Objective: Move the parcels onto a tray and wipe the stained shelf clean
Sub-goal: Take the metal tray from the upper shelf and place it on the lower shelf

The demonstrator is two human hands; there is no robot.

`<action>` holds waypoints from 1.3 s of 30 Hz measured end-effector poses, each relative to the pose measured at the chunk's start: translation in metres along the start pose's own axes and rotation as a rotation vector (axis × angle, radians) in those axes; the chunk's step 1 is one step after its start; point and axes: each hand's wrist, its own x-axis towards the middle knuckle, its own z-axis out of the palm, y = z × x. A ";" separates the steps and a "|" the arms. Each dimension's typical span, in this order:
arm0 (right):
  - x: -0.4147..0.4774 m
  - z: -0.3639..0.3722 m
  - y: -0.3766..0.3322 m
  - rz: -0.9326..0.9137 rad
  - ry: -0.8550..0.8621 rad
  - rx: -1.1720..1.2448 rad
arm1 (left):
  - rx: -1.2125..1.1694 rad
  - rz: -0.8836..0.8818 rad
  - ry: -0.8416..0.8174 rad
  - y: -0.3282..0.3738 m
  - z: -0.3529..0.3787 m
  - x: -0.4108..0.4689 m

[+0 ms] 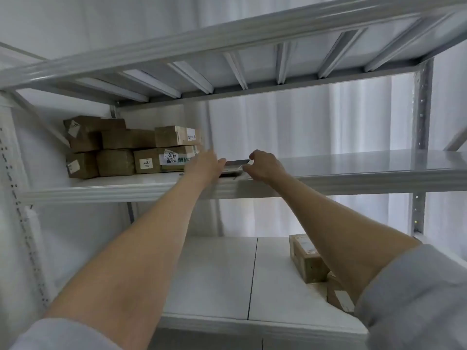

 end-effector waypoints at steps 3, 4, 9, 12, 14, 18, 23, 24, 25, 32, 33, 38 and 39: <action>0.018 0.014 -0.009 0.037 0.024 -0.024 | -0.046 -0.081 -0.036 -0.029 0.001 0.028; 0.024 0.018 -0.010 0.068 0.015 -0.039 | -0.055 -0.109 -0.060 -0.039 0.001 0.037; 0.048 0.039 -0.015 0.155 0.021 -0.055 | -0.080 -0.103 -0.148 -0.075 0.012 0.069; 0.060 0.050 -0.019 0.213 0.013 -0.057 | -0.078 -0.111 -0.194 -0.091 0.022 0.083; 0.067 0.055 -0.022 0.249 0.006 -0.062 | -0.127 -0.144 -0.205 -0.098 0.028 0.090; 0.076 0.064 -0.024 0.303 0.018 -0.087 | -0.203 -0.183 -0.226 -0.107 0.038 0.102; 0.080 0.069 -0.026 0.355 0.067 -0.111 | -0.190 -0.186 -0.182 -0.116 0.050 0.111; 0.081 0.069 -0.026 0.359 0.078 -0.105 | -0.183 -0.187 -0.164 -0.117 0.052 0.111; 0.081 0.069 -0.026 0.359 0.090 -0.094 | -0.181 -0.188 -0.147 -0.118 0.053 0.111; 0.077 0.061 -0.023 0.383 0.214 0.163 | -0.286 -0.214 -0.052 -0.124 0.051 0.111; 0.076 0.059 -0.024 0.396 0.226 0.202 | -0.308 -0.212 -0.041 -0.123 0.049 0.110; 0.063 0.046 -0.020 0.436 0.294 0.307 | -0.386 -0.204 0.010 -0.108 0.041 0.096; 0.058 0.042 -0.019 0.441 0.301 0.314 | -0.395 -0.202 0.011 -0.104 0.039 0.092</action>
